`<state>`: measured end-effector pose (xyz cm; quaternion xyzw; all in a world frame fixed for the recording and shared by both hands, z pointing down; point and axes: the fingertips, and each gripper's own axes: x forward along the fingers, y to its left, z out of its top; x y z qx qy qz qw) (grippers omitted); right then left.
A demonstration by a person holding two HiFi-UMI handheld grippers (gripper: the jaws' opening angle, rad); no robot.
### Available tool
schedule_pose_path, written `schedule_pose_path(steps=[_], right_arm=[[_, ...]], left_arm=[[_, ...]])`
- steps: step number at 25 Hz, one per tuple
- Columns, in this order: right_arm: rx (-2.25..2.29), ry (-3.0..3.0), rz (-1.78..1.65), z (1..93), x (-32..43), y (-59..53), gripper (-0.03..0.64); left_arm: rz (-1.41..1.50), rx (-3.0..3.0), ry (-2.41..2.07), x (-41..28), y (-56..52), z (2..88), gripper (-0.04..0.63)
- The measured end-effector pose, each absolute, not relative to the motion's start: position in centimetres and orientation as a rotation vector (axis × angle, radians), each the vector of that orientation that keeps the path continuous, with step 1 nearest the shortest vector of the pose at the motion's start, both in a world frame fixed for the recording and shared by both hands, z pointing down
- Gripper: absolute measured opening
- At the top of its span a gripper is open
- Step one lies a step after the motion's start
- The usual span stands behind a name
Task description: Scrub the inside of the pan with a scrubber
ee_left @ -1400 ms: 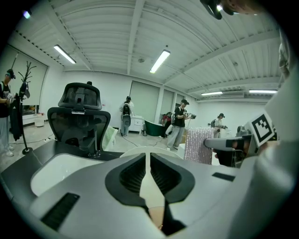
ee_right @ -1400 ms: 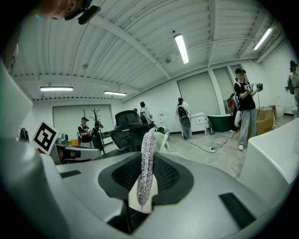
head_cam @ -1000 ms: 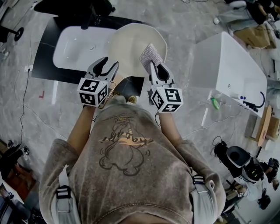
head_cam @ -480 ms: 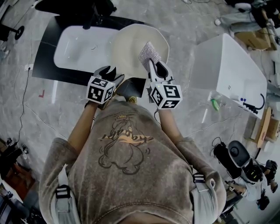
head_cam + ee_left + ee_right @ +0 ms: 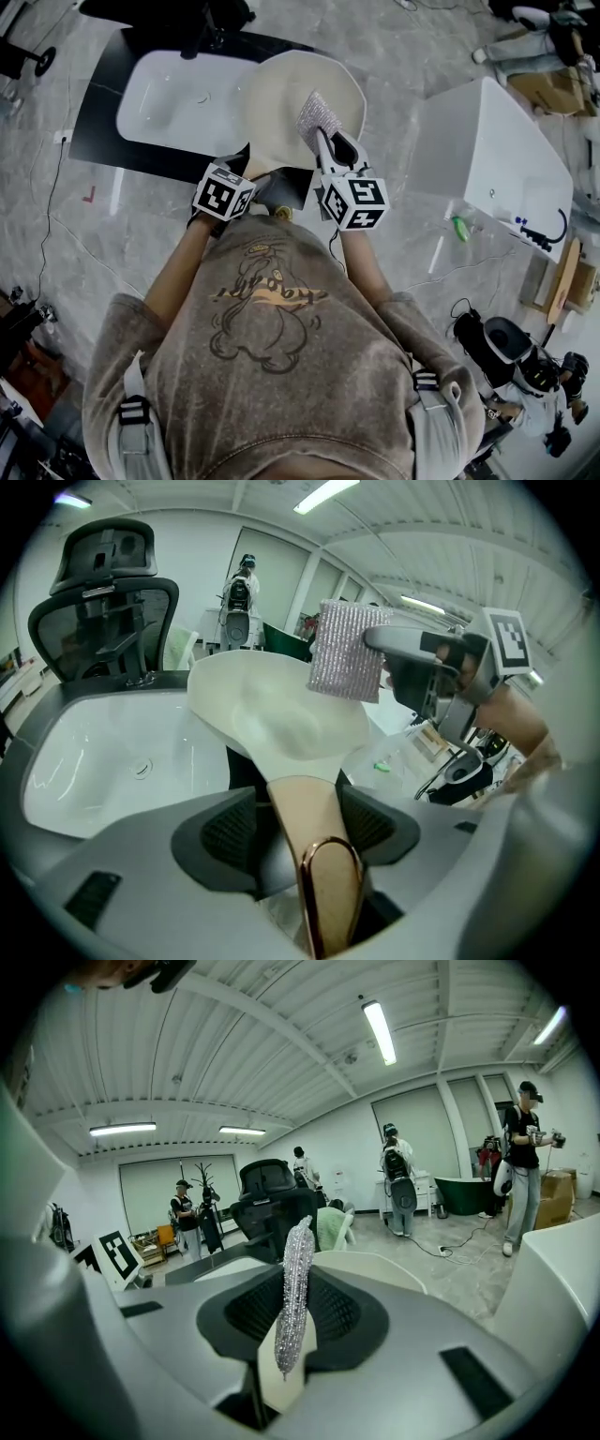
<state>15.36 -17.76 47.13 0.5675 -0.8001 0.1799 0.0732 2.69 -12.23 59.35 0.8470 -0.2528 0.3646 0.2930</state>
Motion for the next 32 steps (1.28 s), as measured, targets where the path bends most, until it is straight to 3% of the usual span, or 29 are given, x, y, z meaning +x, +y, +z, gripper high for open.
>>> schedule_pose_path(steps=[3, 18, 32], right_arm=[[1.593, -2.414, 0.525, 48.2, 14.5, -18.1, 0.084], [0.942, -2.367, 0.32, 54.4, 7.7, -20.0, 0.084], [0.649, -2.355, 0.272, 57.1, 3.1, -19.5, 0.081]], left_arm=[[0.961, 2.242, -0.657, 3.0, -12.0, 59.3, 0.258], [0.93, 2.213, -0.669, 3.0, -12.0, 59.3, 0.249], [0.885, 2.192, -0.655, 3.1, -11.8, 59.4, 0.249]])
